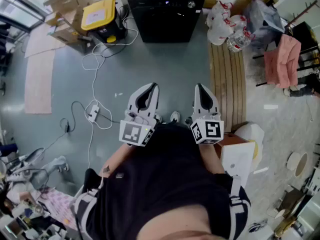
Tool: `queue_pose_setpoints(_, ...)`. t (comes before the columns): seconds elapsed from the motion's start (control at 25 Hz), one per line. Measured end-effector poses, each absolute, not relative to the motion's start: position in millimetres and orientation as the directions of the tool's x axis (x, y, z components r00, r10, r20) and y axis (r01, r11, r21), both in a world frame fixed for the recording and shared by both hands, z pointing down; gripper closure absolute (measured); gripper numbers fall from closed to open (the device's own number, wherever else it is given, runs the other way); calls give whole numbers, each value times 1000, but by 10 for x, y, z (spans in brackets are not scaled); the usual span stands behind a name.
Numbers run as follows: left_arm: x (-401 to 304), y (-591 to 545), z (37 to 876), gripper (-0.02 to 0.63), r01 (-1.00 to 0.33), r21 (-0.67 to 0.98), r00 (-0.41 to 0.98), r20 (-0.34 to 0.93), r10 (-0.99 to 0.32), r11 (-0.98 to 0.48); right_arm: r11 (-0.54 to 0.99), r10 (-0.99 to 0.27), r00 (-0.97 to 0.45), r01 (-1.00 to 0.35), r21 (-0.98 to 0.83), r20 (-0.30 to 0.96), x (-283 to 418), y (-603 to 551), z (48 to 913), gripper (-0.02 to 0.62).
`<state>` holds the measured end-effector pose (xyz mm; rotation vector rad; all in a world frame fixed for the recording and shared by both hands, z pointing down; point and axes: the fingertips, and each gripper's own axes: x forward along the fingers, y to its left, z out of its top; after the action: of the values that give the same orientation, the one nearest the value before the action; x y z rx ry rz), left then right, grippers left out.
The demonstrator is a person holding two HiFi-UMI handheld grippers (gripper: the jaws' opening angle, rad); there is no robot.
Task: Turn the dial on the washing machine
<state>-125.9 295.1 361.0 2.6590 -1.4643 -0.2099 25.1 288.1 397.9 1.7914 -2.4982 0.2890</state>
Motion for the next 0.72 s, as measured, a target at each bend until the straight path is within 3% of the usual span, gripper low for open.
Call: queue_pose_setpoints(0.72, -1480, 3028, 3745, 578, -806, 188, 559, -72, -826, -561, 287, -940, -310, -944, -163, 144, -15, 2915, 4094, 552)
